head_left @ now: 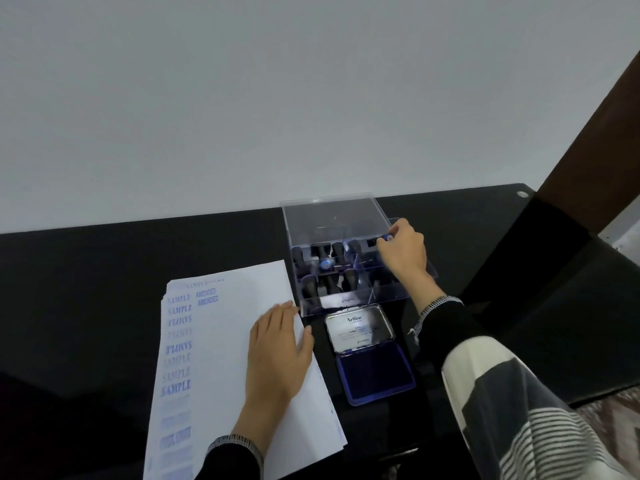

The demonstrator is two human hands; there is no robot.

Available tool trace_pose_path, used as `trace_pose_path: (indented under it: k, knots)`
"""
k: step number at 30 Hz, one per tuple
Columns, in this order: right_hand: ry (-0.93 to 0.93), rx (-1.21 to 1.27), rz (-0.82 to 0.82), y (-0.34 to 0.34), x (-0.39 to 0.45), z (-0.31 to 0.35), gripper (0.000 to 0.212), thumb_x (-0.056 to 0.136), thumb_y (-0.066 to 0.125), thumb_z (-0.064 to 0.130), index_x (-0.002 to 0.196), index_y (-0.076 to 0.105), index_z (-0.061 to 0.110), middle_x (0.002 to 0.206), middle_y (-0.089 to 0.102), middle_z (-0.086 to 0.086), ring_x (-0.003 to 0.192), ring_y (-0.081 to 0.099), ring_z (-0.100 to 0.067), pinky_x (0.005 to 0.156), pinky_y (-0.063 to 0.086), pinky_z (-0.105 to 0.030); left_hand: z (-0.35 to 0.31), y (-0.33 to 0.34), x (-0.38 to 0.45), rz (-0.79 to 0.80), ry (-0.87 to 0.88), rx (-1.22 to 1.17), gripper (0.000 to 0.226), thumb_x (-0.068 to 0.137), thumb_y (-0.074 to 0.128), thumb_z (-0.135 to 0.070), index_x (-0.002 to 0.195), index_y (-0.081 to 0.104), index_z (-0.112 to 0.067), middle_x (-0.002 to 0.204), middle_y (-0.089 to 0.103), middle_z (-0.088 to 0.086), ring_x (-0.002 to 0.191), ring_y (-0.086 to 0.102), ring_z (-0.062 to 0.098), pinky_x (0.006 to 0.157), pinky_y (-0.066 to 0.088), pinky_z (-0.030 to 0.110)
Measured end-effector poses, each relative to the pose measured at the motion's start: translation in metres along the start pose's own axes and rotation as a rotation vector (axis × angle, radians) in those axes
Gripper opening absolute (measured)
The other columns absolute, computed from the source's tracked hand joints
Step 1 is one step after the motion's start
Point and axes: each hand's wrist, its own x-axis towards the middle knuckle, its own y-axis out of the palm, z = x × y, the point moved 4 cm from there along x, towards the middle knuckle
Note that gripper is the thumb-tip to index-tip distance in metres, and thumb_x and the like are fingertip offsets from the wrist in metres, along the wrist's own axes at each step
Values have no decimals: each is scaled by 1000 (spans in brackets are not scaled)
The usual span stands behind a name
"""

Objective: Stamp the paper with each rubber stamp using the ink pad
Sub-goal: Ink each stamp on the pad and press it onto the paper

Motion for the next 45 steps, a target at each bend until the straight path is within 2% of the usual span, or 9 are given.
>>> trace_pose_path:
  k: [3,8,13,28,33,35,38,41,45]
  knots:
    - [31,-92,15,2,-1,4,28,84,63,18,107,51,9,111,62,-17,99,58,-35,72,44,-32,0,-1,0,6,-11,-3,43,95,54,-35,134,53,-16,137,53,-4,131,42,14,112,21,24]
    - [186,-180,115,2,8,13,48,82,67,22,123,49,6,123,58,-18,113,55,-36,95,46,-42,-1,-2,-1,15,-12,-5,43,95,52,-36,134,52,-18,139,51,-5,132,40,13,114,21,24]
    - [255,-241,175,6,14,19,51,84,66,19,130,49,8,132,54,-16,122,50,-33,102,40,-43,-1,-2,-2,7,-7,-20,42,95,53,-36,133,53,-18,138,53,-5,132,41,14,115,25,28]
    - [252,-349,122,9,12,24,45,86,63,15,129,50,5,132,52,-16,123,47,-33,97,42,-43,1,-1,-1,6,-12,-20,43,95,52,-38,134,53,-19,139,52,-6,132,41,13,116,27,29]
    - [66,-475,41,9,10,34,35,87,62,11,121,55,5,125,58,-18,121,46,-33,96,39,-41,2,1,-1,7,-8,-26,43,95,53,-38,134,52,-20,138,52,-7,132,41,12,115,25,27]
    - [-4,-459,67,14,10,40,30,87,64,16,115,60,6,118,62,-17,117,49,-32,93,40,-39,2,1,0,5,-10,-24,43,95,53,-38,134,52,-21,138,52,-7,131,41,12,115,25,27]
    - [5,-363,175,23,10,45,30,84,70,23,108,62,7,113,65,-15,109,58,-33,90,46,-40,1,1,0,-1,-6,-27,42,95,53,-38,133,53,-20,137,53,-7,131,42,12,115,27,28]
    - [5,-371,225,28,11,47,35,85,70,22,114,58,6,118,62,-16,108,59,-33,87,47,-40,2,1,-1,0,-7,-25,43,95,52,-38,134,52,-20,137,52,-7,132,41,12,116,28,30]
    - [36,-390,249,33,13,42,43,86,70,21,122,53,4,126,56,-18,116,55,-35,92,44,-42,2,1,-1,-2,-11,-22,45,95,51,-39,135,52,-20,139,51,-7,134,40,12,117,27,31]
